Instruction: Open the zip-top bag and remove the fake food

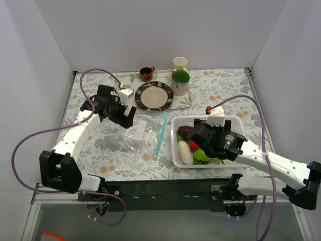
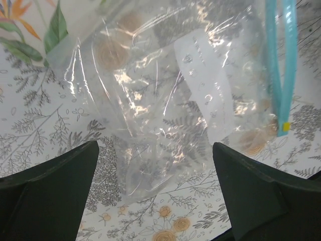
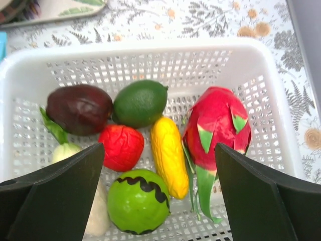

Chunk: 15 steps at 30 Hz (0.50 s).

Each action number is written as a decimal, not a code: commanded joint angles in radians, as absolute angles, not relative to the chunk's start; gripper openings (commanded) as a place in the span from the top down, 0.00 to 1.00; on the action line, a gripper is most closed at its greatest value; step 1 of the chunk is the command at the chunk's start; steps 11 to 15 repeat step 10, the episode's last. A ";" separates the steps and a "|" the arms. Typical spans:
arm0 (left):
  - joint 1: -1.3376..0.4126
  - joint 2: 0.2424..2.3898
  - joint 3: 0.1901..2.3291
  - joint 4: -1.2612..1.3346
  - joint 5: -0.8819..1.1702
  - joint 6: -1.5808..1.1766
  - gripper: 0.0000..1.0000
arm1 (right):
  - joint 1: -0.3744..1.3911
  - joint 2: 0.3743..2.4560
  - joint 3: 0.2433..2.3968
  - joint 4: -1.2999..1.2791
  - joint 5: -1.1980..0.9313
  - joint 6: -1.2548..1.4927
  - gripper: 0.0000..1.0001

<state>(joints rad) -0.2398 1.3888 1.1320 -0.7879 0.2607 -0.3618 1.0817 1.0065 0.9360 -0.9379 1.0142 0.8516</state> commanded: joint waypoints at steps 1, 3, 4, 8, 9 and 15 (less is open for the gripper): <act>-0.242 1.275 1.209 -0.789 0.354 -0.413 0.02 | 1.081 1.072 1.063 -1.015 1.106 0.822 0.02; -0.242 1.252 1.206 -0.776 0.362 -0.431 0.02 | 1.081 1.092 1.071 -1.020 1.098 0.804 0.02; -0.242 1.238 1.201 -0.761 0.361 -0.437 0.02 | 1.080 1.092 1.069 -1.006 1.089 0.793 0.02; -0.241 1.172 1.145 -0.709 0.341 -0.459 0.02 | 1.081 1.048 1.016 -0.922 1.055 0.720 0.02; -0.241 1.164 1.114 -0.683 0.334 -0.471 0.02 | 1.081 1.034 1.000 -0.896 1.039 0.677 0.02; -0.241 1.158 1.098 -0.669 0.327 -0.474 0.02 | 1.081 0.997 0.988 -0.832 1.031 0.655 0.02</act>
